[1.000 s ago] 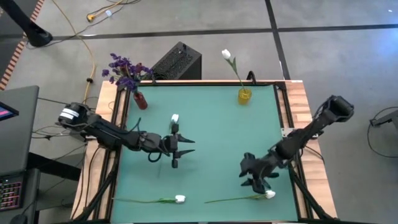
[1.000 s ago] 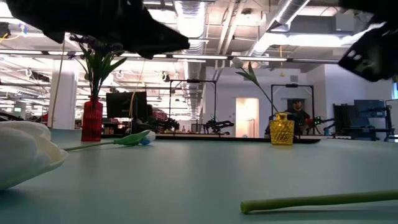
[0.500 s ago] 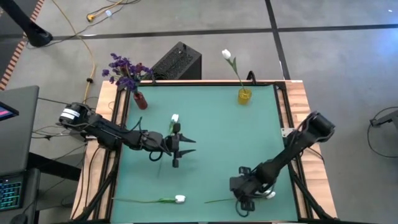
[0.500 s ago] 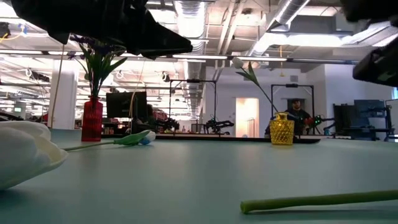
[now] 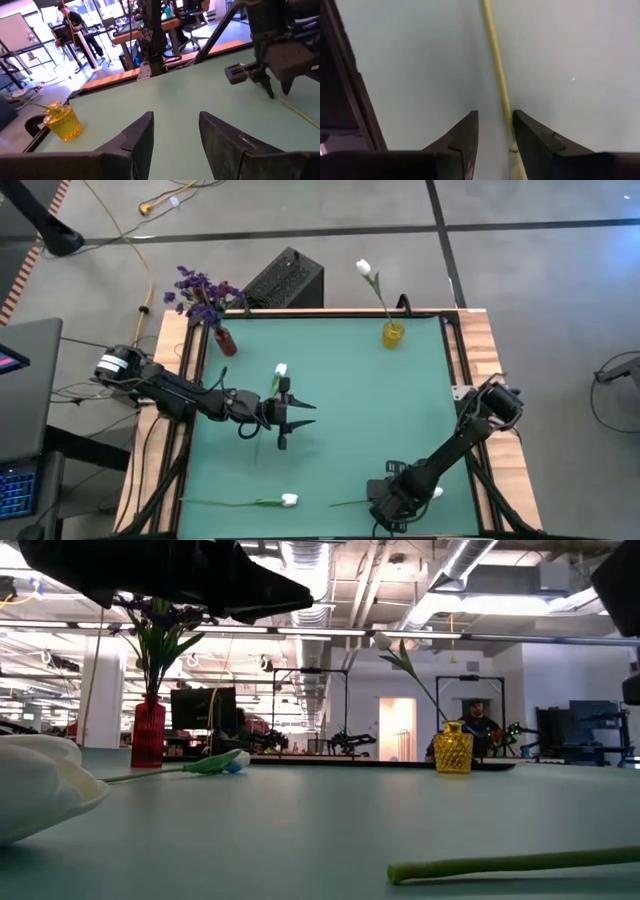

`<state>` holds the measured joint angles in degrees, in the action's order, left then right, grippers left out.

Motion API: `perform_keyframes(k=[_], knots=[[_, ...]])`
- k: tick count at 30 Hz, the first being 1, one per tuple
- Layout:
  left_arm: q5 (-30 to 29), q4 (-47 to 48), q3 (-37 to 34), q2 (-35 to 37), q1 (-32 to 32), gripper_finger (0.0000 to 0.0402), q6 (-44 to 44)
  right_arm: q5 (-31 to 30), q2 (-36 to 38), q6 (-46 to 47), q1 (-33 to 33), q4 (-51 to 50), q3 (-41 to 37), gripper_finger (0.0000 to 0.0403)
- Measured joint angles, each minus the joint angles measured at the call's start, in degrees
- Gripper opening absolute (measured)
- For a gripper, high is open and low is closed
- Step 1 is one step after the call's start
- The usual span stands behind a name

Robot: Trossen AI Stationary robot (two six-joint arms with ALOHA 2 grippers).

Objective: Sort flowers into vase by color
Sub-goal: Put the right white tulip into the yellow vase

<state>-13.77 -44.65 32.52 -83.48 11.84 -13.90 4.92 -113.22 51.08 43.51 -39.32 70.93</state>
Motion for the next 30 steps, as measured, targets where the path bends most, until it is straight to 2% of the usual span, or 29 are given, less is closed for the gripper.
perform_keyframes(k=[8, 15, 17, 24, 27, 30], knots=[[2.97, 0.12, 1.45, 0.0, 0.0, 0.0147, -0.08, -1.63, 0.23, 1.12, 0.87, -0.38, -0.32, 0.0115], [3.02, 0.57, 1.48, 0.0, 0.0, 0.0147, -0.47, -3.8, 5.25, 0.86, 0.2, -1.73, -0.94, 0.0023], [3.02, 0.78, 1.48, 0.0, 0.0, 0.0147, -0.47, -5.3, 7.46, -0.62, -0.01, -1.74, -0.81, 0.0019], [2.96, 1.62, 1.48, 0.0, 0.0, 0.0147, -1.19, -15.3, 14.41, -6.42, -0.01, -11.93, -0.7, 0.002], [2.96, 1.67, 1.48, 0.0, 0.0, 0.0147, -1.41, -23.27, 17.32, -11.4, -0.09, -19.0, -0.59, 0.0019], [2.94, 1.67, 1.48, 0.0, 0.0, 0.0147, -1.43, -33.81, 20.23, -16.69, -0.74, -25.68, -0.65, 0.0019]])
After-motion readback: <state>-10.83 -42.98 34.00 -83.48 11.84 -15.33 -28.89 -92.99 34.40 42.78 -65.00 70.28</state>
